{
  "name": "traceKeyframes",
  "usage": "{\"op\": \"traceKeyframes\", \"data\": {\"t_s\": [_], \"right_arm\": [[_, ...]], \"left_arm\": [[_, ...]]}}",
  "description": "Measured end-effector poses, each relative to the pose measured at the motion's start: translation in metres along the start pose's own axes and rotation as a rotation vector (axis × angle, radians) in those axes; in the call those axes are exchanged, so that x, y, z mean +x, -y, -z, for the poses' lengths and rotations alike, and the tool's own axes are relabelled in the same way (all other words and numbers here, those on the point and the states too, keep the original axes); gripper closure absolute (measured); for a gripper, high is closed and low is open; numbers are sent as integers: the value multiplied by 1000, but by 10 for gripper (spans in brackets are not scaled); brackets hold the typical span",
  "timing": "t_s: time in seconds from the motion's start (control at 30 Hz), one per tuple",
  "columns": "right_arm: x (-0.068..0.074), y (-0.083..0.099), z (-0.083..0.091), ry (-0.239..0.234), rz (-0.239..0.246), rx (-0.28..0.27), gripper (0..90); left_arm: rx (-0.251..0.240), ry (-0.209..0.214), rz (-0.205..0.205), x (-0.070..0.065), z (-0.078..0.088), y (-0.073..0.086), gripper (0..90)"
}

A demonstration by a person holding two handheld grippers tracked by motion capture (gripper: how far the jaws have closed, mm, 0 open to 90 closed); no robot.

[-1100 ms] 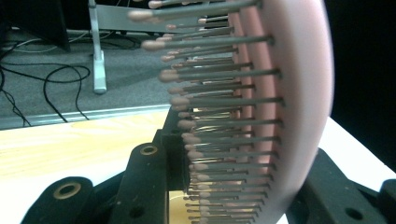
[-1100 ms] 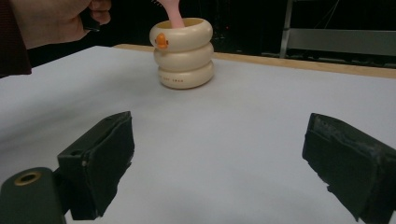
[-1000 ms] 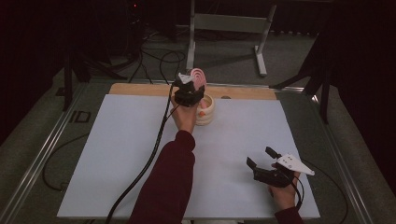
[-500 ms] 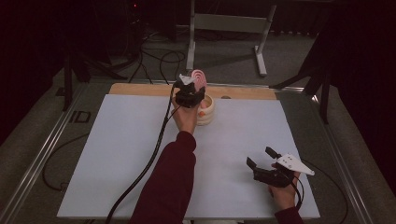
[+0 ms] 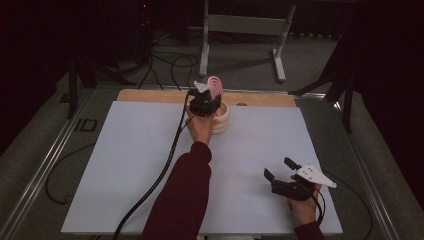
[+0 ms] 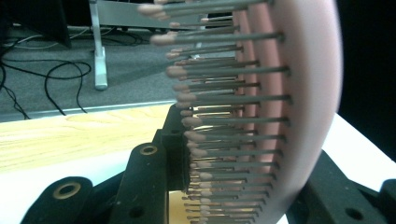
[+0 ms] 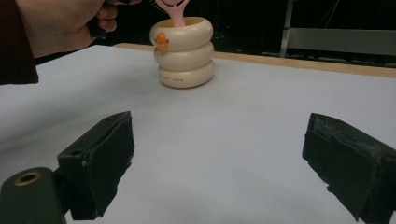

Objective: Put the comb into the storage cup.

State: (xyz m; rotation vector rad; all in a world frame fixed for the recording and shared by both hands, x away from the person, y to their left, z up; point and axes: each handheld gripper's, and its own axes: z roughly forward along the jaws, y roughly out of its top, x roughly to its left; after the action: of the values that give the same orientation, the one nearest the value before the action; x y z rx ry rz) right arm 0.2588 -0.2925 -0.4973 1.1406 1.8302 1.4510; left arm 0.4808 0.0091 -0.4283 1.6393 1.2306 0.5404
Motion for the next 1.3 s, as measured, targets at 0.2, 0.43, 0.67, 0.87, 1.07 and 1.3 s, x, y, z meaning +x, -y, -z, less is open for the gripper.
{"op": "traceKeyframes", "data": {"t_s": [0.2,0.43,0.67,0.87,1.07,1.3], "right_arm": [[0,0,0,1,-1,1,89],[0,0,0,1,-1,1,89],[0,0,0,3,0,0,89],[0,0,0,3,0,4,90],[0,1,-1,6,-4,3,90],[-1,1,-1,5,1,7,89]], "left_arm": [[0,2,6,0,-1,1,641],[13,7,7,0,-3,5,640],[14,13,17,0,-5,8,637],[15,20,18,1,-5,8,636],[20,32,18,4,-5,8,634],[25,41,28,8,-4,7,631]]}}
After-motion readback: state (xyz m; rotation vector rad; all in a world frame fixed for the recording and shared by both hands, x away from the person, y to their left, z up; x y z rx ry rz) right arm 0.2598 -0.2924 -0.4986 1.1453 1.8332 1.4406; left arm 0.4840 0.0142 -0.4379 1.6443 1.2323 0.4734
